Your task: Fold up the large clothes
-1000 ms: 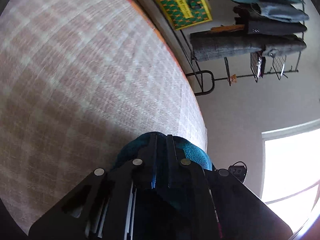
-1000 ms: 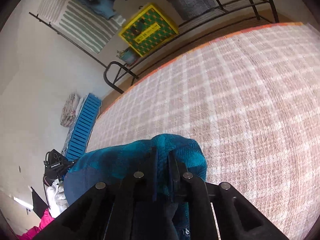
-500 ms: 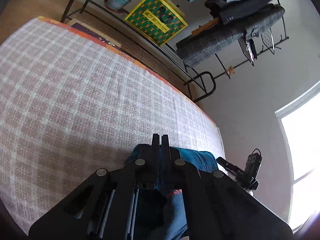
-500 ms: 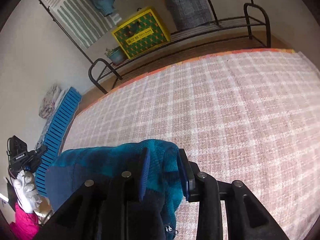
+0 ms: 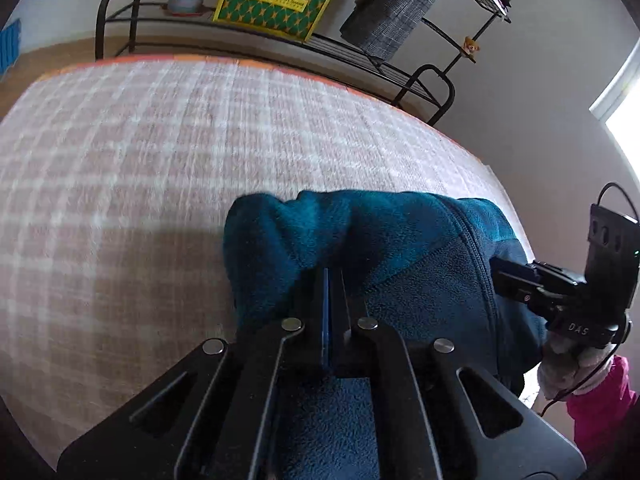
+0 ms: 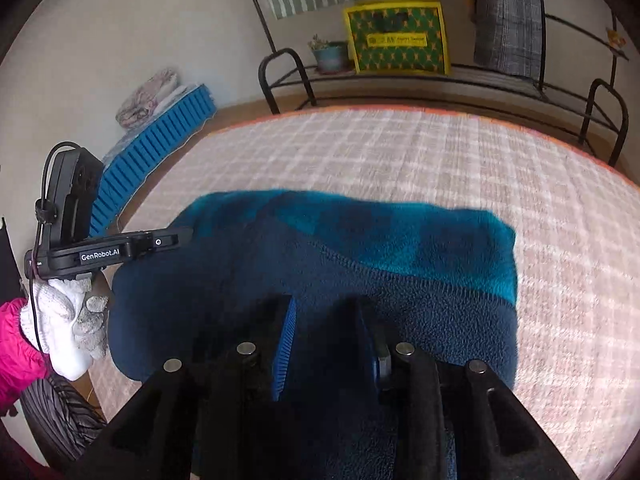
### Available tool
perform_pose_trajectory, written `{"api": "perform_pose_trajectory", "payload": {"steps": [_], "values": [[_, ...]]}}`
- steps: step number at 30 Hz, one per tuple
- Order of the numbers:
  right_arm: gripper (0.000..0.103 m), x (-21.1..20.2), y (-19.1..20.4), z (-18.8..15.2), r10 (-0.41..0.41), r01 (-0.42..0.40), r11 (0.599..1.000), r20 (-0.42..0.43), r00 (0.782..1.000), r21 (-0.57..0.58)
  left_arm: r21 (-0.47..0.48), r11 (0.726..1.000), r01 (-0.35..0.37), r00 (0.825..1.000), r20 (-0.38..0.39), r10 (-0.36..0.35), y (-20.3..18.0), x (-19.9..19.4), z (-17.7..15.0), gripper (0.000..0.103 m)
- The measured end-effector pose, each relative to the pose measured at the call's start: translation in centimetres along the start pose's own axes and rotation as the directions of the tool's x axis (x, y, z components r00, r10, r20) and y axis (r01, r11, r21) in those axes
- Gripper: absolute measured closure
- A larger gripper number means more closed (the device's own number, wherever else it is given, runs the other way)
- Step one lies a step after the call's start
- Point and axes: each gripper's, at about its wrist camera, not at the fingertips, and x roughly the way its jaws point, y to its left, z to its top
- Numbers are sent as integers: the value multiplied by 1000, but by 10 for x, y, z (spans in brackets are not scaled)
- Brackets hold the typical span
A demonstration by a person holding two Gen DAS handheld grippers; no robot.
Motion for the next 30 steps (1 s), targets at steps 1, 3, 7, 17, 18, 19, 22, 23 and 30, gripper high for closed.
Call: {"api": "perform_pose_trajectory", "payload": {"steps": [1,3,7,17,18,19,22,23,30], "values": [[75,5,-5,-7,9,-9,1000,10,1000,14,5,1000,29,999,24,-29,5,0,-3,99],[76,6,-9,-11,15,-16,1000,26,1000,15,39,999,19,1000,20,-20,2,0,-3,99],[76,-11,-2,0,7,-7,1000,-13,1000,13,4,1000,26,999,29,-26,1,-16,7,99],[73,-42,-41,38,-47,36,993,99,994,114,-8,1000,3,996,89,-2,-13,-26,49,88],[73,-34,-48,39,-54,42,990,84,995,134,-4,1000,-22,997,78,23,-11,-17,51,88],[73,-25,-56,39,-60,50,986,65,996,156,-11,999,-45,997,60,46,-7,-6,52,88],[77,-1,-76,36,-65,58,977,30,997,205,-49,997,-58,998,17,59,14,25,51,82],[77,7,-82,34,-71,65,973,22,997,221,-59,997,-47,999,17,48,21,32,52,82],[73,-10,-74,39,-120,115,971,16,993,209,-15,994,-104,994,30,104,8,16,57,82]]}}
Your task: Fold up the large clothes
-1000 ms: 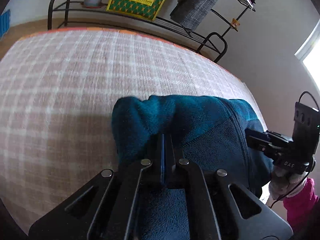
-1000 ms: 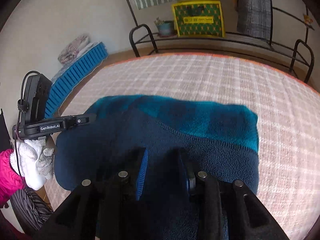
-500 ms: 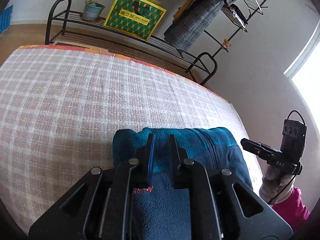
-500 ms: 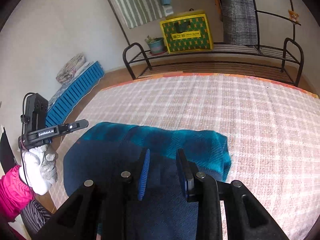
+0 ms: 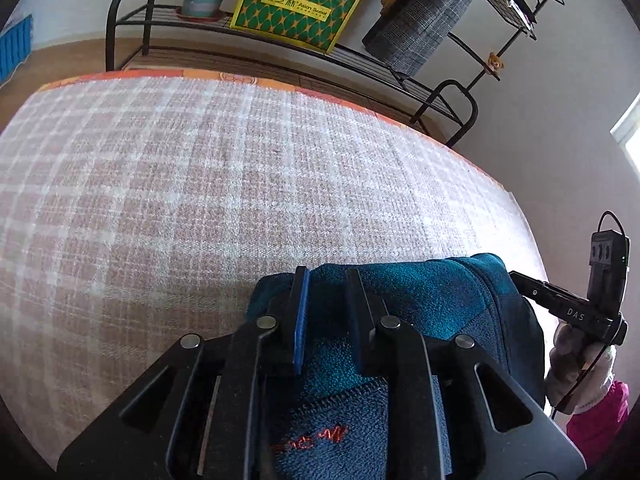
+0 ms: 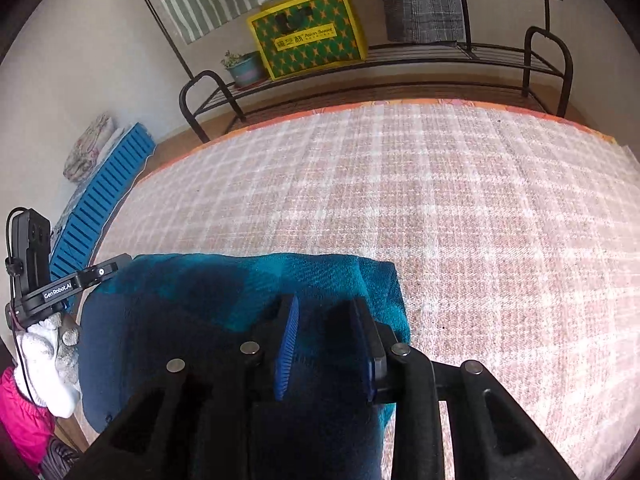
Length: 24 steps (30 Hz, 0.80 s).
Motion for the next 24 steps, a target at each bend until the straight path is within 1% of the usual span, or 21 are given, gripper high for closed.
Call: {"api": "perform_pose_trajectory", "payload": {"steps": [1,3,6,8,11,13,14,16,17,18,20,21,22,23,24], "values": [[73,-11,4,-3,18,-18,1000,11,1000,-8,6,1000,6,1000,12,-6,-3,-11,-2,82],[73,-33,13,-15,74,-73,997,28,997,-35,28,999,45,999,20,-46,-11,-32,-12,82],[73,-57,34,-42,97,-93,989,27,995,-119,88,994,66,998,19,-68,-21,-58,-40,82],[73,-59,40,-61,100,-99,986,3,995,-132,113,992,50,999,1,-50,-23,-66,-59,82],[73,-52,37,-90,81,-85,988,-35,996,-128,67,997,30,999,-36,-28,-7,-60,-85,82],[73,-45,29,-105,104,-107,990,-38,994,-87,44,999,29,998,-56,-26,3,-50,-100,82],[73,-42,25,-110,115,-117,991,-33,993,-67,51,998,29,998,-61,-26,6,-45,-106,80],[73,-41,27,-112,99,-102,991,-32,995,-90,101,995,16,999,-52,-11,2,-42,-111,80],[73,-42,31,-111,86,-90,991,-42,995,-102,95,995,13,998,-64,-7,1,-44,-109,80],[73,-45,34,-108,75,-81,990,-57,996,-116,65,998,23,997,-74,-18,3,-48,-106,80],[73,-55,38,-104,72,-82,985,-70,995,-153,-1,997,79,994,-70,-79,10,-61,-100,80],[69,-61,39,-103,82,-92,982,-66,994,-165,-38,993,109,992,-60,-111,16,-68,-96,77],[64,-68,38,-102,98,-105,979,-51,994,-174,-81,987,142,988,-50,-146,23,-76,-93,61],[46,-75,36,-102,112,-114,977,-25,993,-182,-123,979,164,985,-41,-171,30,-82,-90,49],[23,-82,33,-102,119,-115,975,11,993,-189,-162,970,180,982,-24,-187,37,-88,-87,28]]}}
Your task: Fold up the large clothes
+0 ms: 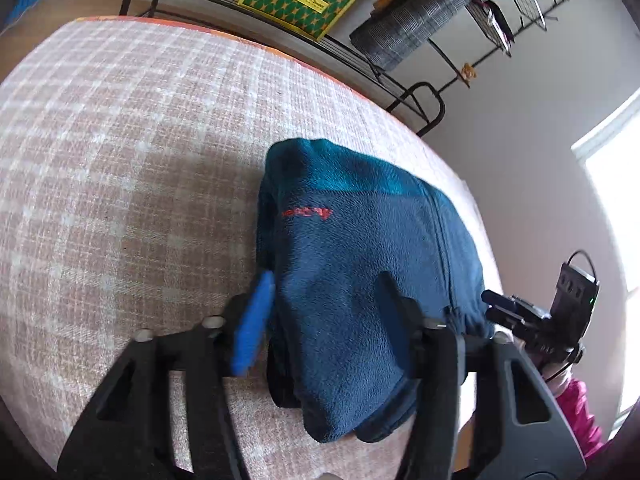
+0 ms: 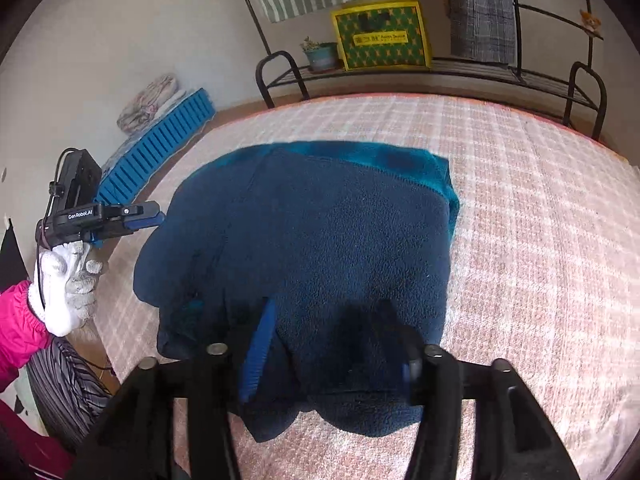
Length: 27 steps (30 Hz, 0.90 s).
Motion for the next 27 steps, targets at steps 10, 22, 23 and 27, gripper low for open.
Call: {"api": "perform_pose_trajectory", "payload": {"steps": [10,22,23,27], "values": [[4,11,-77,16,71,-74,974,22,997,214,-300,922,243,959,-67,-275,50,29,22,23],[2,81,-101,19,313,-288,894,-20,949,343,-344,896,282,931,-128,-343,61,83,25,23],[2,83,-99,18,328,-303,888,-14,945,346,-340,897,282,931,-129,-341,59,85,26,23],[9,93,-90,22,353,-329,878,-6,936,348,-311,916,252,943,-133,-305,50,90,32,24]]}}
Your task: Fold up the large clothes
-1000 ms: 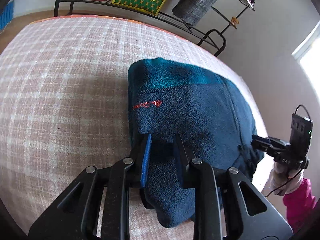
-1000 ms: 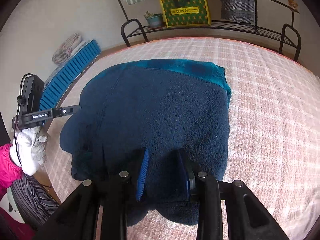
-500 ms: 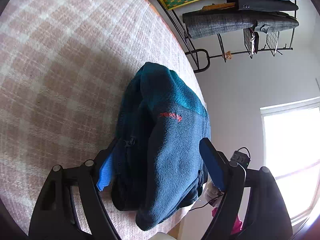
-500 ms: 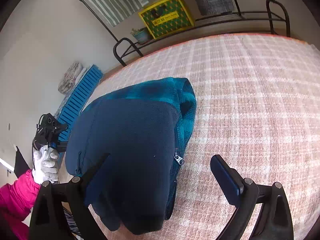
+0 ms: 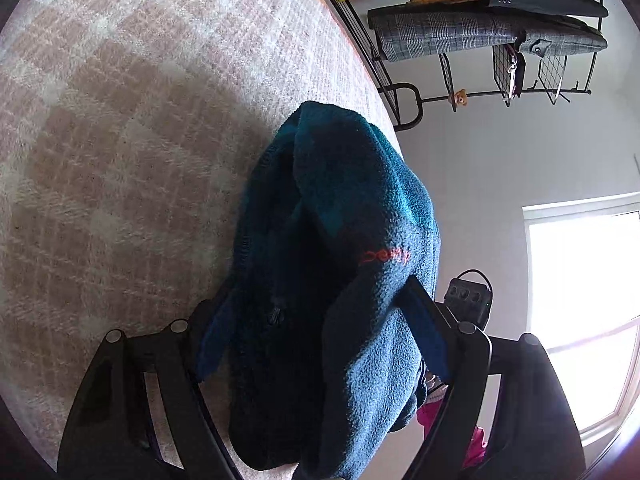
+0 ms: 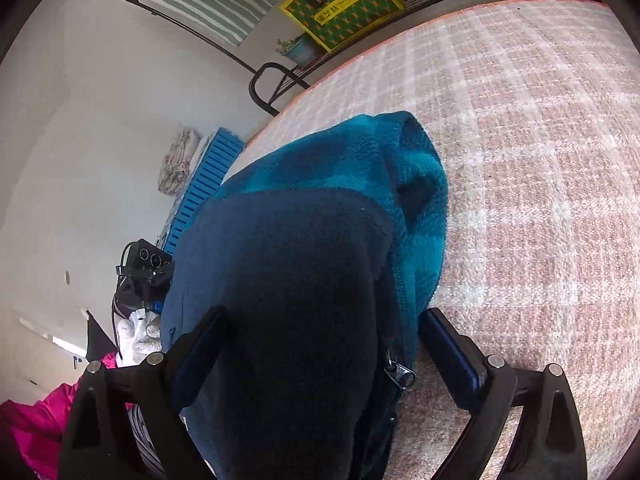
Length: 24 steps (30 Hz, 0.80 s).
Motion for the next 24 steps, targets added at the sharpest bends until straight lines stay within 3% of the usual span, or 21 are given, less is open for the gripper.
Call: {"api": "perform_pose_trajectory", "payload": {"steps": [4,8,12,16,24], "values": [[19,12,14,2,-57,57,998,-19,998,-25,60,994,-93,996,12,92,-16,7,-1,39],[40,10,25,2,-146,144,988,-21,989,-63,145,974,-172,985,55,166,-37,6,-8,54],[56,5,56,0,-289,285,947,-1,957,-150,233,942,-241,969,105,222,-60,4,-22,64],[61,3,88,-3,-414,409,884,29,910,-226,315,903,-292,955,156,254,-80,-2,-40,69],[65,-19,127,-14,-509,512,799,99,855,-317,422,833,-357,931,226,285,-119,-3,-71,71]]}}
